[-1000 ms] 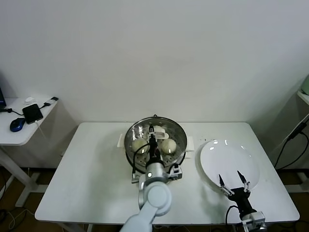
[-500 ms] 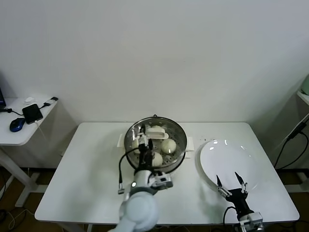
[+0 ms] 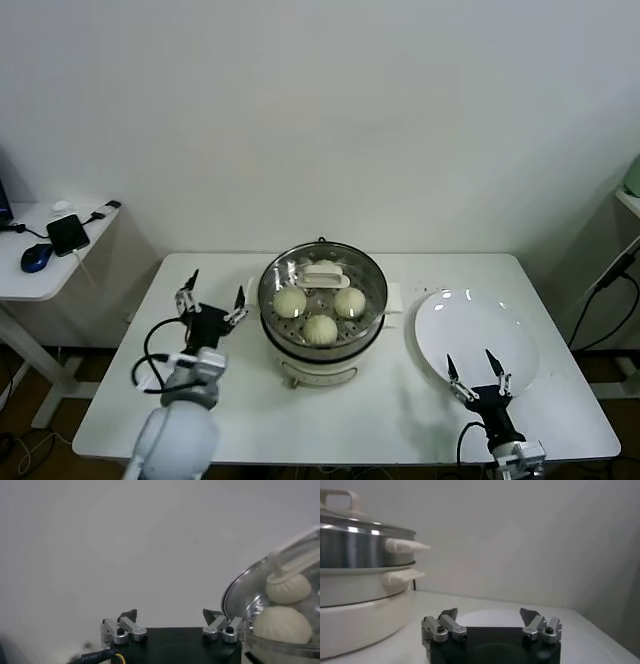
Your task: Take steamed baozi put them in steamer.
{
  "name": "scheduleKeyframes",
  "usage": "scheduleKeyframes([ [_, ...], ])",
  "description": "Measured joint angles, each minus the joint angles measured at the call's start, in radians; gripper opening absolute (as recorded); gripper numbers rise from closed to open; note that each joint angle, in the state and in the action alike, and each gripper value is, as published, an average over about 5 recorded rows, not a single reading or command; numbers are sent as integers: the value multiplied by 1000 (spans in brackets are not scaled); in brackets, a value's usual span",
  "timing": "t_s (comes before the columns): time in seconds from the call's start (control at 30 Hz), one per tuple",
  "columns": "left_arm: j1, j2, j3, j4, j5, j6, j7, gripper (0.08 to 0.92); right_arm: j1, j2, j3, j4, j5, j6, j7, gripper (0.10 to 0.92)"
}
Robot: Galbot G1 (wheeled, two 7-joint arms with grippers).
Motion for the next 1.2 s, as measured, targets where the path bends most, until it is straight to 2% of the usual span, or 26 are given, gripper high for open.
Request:
scheduleKeyframes([
  [0.23,97,32,-91,96,-345,-235,-27,823,6,1,0,-4,37,10,10,823],
  [0.5,152,35,-127,226,-517,-396,-17,823,9,2,0,-8,65,10,18,823],
  [0.8,195,26,-136,293,-578,-485,0,823,15,1,-3,-10,90,1,29,823],
  [1.2,222,21,-140,324,-590,-539,11,823,13,-3,-4,-9,105,-1,36,822],
])
